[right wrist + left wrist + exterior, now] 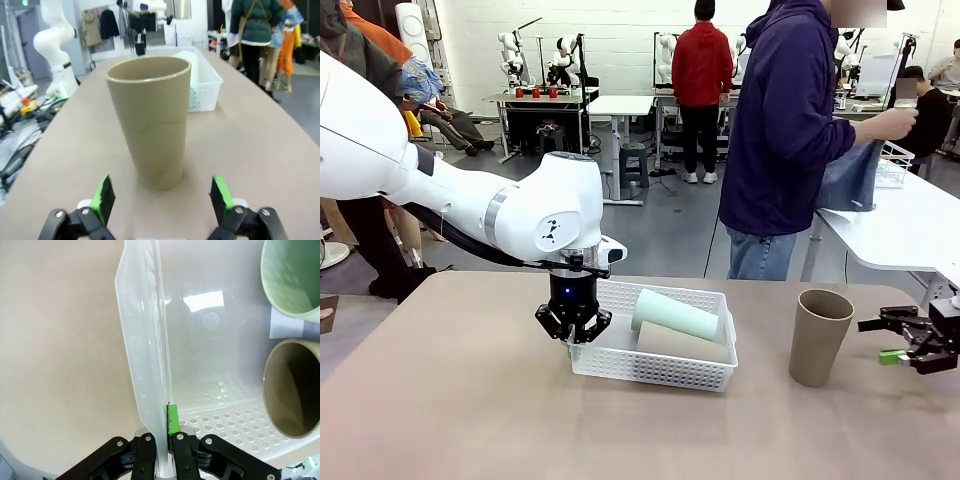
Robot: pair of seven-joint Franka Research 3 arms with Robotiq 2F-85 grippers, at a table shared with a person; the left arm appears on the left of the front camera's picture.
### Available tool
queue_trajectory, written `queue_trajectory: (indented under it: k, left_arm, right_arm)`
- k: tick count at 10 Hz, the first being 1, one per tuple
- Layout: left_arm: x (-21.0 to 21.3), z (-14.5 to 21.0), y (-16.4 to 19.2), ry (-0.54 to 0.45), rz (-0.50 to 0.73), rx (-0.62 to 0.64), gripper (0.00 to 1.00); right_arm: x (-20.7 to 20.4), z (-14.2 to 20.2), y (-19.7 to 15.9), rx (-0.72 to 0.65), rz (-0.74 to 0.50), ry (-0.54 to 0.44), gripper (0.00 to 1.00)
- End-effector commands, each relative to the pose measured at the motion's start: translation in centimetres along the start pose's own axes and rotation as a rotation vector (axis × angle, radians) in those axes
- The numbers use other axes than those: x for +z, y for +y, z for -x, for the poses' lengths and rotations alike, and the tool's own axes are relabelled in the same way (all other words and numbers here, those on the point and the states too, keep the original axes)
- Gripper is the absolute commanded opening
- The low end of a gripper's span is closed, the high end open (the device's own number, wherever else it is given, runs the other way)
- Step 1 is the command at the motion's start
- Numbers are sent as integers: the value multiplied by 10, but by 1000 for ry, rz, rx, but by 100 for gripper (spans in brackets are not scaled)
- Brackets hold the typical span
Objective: Clean and organize the cups into the basket.
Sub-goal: Pick up the Reusable plastic cup from the right side of the table and stack it inside the Organizing basket in the center of the table.
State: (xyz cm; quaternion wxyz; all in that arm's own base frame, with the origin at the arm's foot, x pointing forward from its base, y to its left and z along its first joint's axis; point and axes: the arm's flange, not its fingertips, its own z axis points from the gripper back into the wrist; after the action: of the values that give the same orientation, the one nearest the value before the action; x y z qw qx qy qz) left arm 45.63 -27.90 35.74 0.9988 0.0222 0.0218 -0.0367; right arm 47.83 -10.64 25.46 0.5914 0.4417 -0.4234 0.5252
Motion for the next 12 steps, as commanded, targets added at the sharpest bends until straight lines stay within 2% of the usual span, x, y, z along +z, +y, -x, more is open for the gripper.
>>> queue_trajectory:
  k: [1,4,8,12]
  left_arm:
    - [0,1,-2,1,-1,-2,0]
    - [0,1,-2,1,-1,-2,0]
    - [0,1,-2,1,-1,-2,0]
    - [0,1,-2,1,-1,-2,0]
  right_arm:
    - [-23,11,-1,25,5,6,100]
    - [-42,27,-11,-3,-14,24,100]
    - [-66,29,-18,6,-35,13,100]
    - [-90,28,-23,61,-72,-47,100]
